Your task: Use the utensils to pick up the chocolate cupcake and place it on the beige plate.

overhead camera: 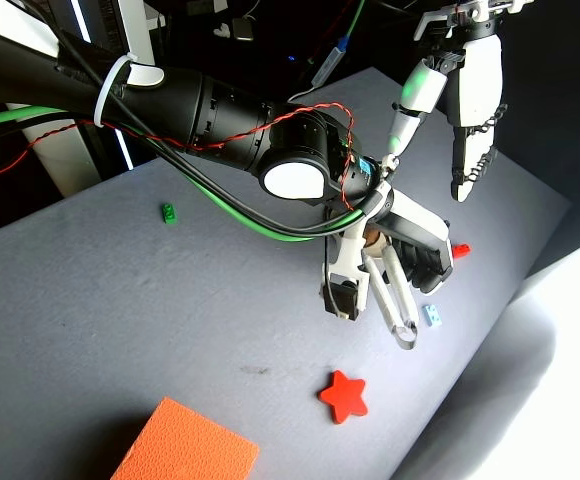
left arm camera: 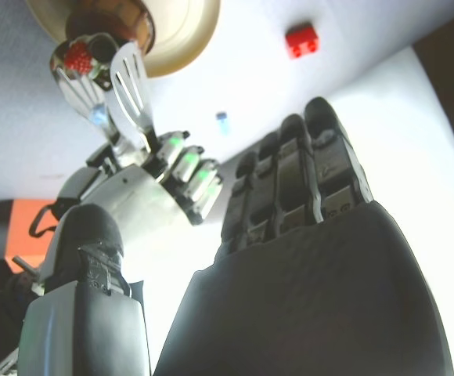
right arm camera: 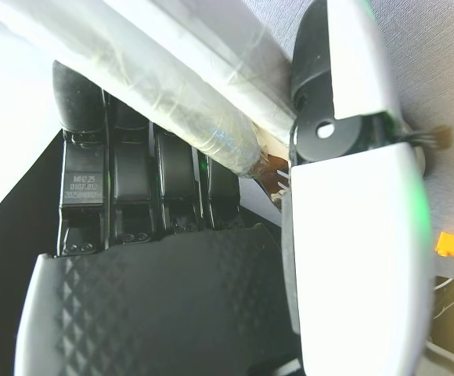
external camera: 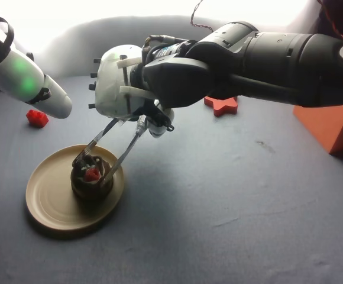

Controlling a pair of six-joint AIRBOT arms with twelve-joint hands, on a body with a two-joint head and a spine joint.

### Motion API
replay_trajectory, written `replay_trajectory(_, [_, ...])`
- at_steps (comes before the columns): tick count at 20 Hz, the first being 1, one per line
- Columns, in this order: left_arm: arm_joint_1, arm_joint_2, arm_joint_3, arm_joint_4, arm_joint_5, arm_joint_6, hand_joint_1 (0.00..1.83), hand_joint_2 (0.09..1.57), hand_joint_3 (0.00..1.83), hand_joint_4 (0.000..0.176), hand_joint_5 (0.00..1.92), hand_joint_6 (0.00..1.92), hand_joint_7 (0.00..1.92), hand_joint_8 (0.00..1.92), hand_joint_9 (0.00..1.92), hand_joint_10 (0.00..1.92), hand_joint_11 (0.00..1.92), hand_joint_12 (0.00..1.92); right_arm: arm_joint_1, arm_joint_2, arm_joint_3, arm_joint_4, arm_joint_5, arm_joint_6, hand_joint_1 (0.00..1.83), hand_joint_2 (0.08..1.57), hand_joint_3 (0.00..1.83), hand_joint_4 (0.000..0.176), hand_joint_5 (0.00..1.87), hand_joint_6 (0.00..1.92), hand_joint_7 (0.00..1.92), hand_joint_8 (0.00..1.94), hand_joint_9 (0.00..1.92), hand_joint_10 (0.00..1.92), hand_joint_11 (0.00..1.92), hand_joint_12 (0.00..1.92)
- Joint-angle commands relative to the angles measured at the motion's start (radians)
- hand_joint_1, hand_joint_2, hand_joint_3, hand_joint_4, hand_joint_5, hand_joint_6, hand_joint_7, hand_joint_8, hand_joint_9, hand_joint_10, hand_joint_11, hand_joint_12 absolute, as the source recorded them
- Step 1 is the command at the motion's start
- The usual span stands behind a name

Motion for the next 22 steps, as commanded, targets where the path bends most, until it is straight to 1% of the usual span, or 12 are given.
replay_trajectory(1, [-0.007,0.012,0.004,0.034,-0.039,-0.004,0.35,1.14,0.00,0.000,0.03,0.00,0.04,0.00,0.06,0.00,0.00,0.17,0.008,0.005,-0.005,-0.007,0.109,-0.006,1.15,1.26,0.00,0.000,0.76,1.24,0.67,1.58,0.42,1.50,0.45,1.68])
replay_trajectory(4, [-0.007,0.012,0.004,0.034,-0.039,-0.004,0.35,1.14,0.00,0.000,0.05,0.00,0.06,0.00,0.09,0.00,0.00,0.24,0.006,0.006,-0.008,-0.007,0.109,-0.005,1.14,1.26,0.00,0.000,0.75,1.25,0.68,1.56,0.42,1.47,0.41,1.69])
replay_trajectory(5, [-0.007,0.013,0.004,0.034,-0.039,-0.004,0.31,1.15,0.00,0.000,0.03,0.00,0.05,0.00,0.06,0.00,0.00,0.21,0.006,0.006,-0.009,-0.007,0.109,-0.005,1.10,1.22,0.00,0.000,0.76,1.31,0.54,1.23,0.44,1.43,0.40,1.66])
replay_trajectory(6, [-0.007,0.013,0.004,0.034,-0.039,-0.004,0.32,1.15,0.00,0.000,0.04,0.00,0.05,0.00,0.07,0.00,0.00,0.22,0.006,0.006,-0.009,-0.007,0.109,-0.005,1.14,1.24,0.00,0.000,0.73,1.29,0.70,1.43,0.46,1.41,0.43,1.65])
replay_trajectory(8, [-0.007,0.013,0.004,0.034,-0.039,-0.004,0.33,1.15,0.00,0.000,0.03,0.00,0.06,0.00,0.08,0.01,0.00,0.23,0.006,0.006,-0.009,-0.007,0.109,-0.004,1.09,1.23,0.00,0.000,0.74,1.33,0.54,1.20,0.43,1.41,0.39,1.67])
replay_trajectory(10, [-0.007,0.014,0.004,0.034,-0.039,-0.004,0.34,1.15,0.00,0.000,0.03,0.00,0.05,0.00,0.07,0.00,0.00,0.23,0.006,0.006,-0.010,-0.007,0.109,-0.004,1.13,1.25,0.00,0.000,0.71,1.31,0.68,1.45,0.43,1.41,0.39,1.69])
replay_trajectory(12, [-0.007,0.014,0.004,0.034,-0.039,-0.004,0.33,1.14,0.00,0.000,0.02,0.00,0.05,0.00,0.06,0.00,0.00,0.18,0.006,0.006,-0.010,-0.007,0.109,-0.004,1.09,1.23,0.00,0.000,0.74,1.33,0.53,1.18,0.44,1.39,0.40,1.65])
replay_trajectory(17, [-0.007,0.016,0.004,0.033,-0.039,-0.004,0.33,1.14,0.00,0.000,0.02,0.00,0.05,0.00,0.06,0.00,0.00,0.18,0.009,0.006,-0.010,-0.007,0.113,-0.003,1.09,1.23,0.00,0.000,0.74,1.33,0.52,1.16,0.44,1.39,0.40,1.64])
replay_trajectory(18, [-0.007,0.016,0.004,0.033,-0.039,-0.004,0.33,1.15,0.00,0.000,0.03,0.00,0.05,0.00,0.06,0.00,0.00,0.19,0.009,0.006,-0.010,-0.007,0.113,-0.003,1.12,1.26,0.01,0.000,0.71,1.32,0.65,1.48,0.43,1.40,0.40,1.64])
replay_trajectory(19, [-0.007,0.016,0.004,0.033,-0.039,-0.004,0.35,1.14,0.00,0.000,0.03,0.00,0.06,0.00,0.07,0.00,0.00,0.22,0.009,0.006,-0.010,-0.007,0.114,-0.003,1.13,1.27,0.00,0.000,0.69,1.34,0.69,1.54,0.43,1.41,0.40,1.66])
replay_trajectory(21, [-0.007,0.016,0.004,0.033,-0.039,-0.004,0.35,1.15,0.00,0.000,0.03,0.00,0.05,0.00,0.06,0.00,0.00,0.24,0.010,0.006,-0.010,-0.007,0.116,-0.003,1.13,1.27,0.00,0.000,0.72,1.31,0.68,1.55,0.42,1.43,0.42,1.69])
replay_trajectory(22, [-0.007,0.016,0.004,0.033,-0.039,-0.004,0.33,1.15,0.00,0.000,0.03,0.00,0.05,0.00,0.06,0.00,0.00,0.23,0.011,0.007,-0.010,-0.007,0.117,-0.003,1.09,1.25,0.00,0.000,0.72,1.35,0.53,1.28,0.41,1.43,0.43,1.68])
